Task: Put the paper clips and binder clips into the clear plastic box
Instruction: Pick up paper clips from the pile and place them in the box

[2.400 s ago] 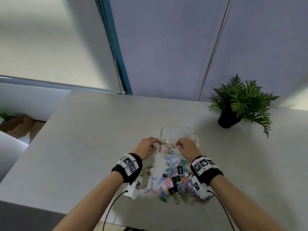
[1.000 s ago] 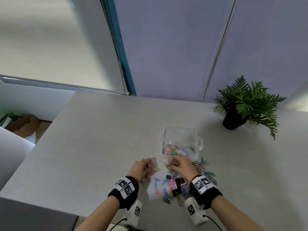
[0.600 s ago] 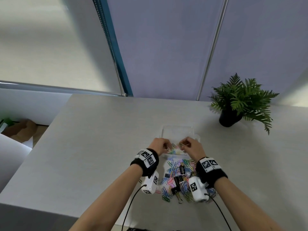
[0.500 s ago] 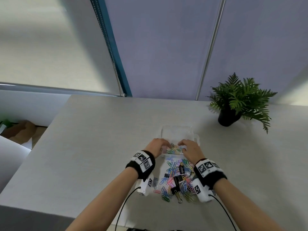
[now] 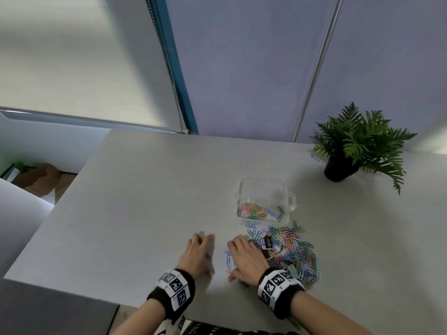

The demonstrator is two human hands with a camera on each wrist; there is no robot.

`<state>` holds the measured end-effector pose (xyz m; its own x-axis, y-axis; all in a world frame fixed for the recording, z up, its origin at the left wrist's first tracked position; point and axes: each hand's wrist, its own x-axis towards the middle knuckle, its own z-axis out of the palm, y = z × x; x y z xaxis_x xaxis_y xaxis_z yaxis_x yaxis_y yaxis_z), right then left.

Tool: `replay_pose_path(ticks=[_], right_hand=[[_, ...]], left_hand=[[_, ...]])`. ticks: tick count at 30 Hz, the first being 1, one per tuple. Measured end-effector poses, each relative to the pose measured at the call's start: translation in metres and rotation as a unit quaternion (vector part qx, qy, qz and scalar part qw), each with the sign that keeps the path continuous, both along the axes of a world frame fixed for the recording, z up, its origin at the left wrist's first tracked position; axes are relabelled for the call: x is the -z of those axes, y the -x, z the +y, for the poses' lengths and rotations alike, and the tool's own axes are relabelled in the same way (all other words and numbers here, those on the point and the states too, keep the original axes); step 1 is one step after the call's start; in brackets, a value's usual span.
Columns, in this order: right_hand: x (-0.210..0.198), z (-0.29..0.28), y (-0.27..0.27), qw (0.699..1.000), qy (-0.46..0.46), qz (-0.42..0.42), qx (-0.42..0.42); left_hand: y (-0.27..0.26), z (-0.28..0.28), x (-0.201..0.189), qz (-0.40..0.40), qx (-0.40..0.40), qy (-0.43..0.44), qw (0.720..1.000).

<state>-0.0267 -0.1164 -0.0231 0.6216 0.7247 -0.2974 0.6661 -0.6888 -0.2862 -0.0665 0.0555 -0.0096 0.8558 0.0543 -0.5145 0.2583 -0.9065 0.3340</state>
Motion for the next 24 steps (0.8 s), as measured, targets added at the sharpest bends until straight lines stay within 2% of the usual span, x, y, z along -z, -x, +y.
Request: replay_pose_path(ticks=[6, 11, 15, 18, 24], right_hand=[[0.000, -0.007, -0.008, 0.999, -0.024, 0.016, 0.030], [0.004, -0.028, -0.023, 0.998, -0.057, 0.020, 0.026], [0.003, -0.027, -0.026, 0.999, -0.019, -0.020, -0.022], [0.002, -0.017, -0.022, 0.997, 0.005, -0.045, -0.057], [-0.001, -0.011, -0.021, 0.998, 0.023, -0.043, -0.048]], left_hand=[[-0.010, -0.038, -0.002, -0.014, 0.070, -0.001, 0.997], [-0.016, -0.043, 0.003, -0.042, 0.082, -0.006, 0.996], [-0.017, -0.040, 0.007, -0.075, 0.086, -0.006, 0.993], [-0.018, -0.041, 0.006, -0.070, 0.092, -0.006, 0.993], [-0.020, -0.043, 0.004, -0.041, 0.099, -0.022, 0.994]])
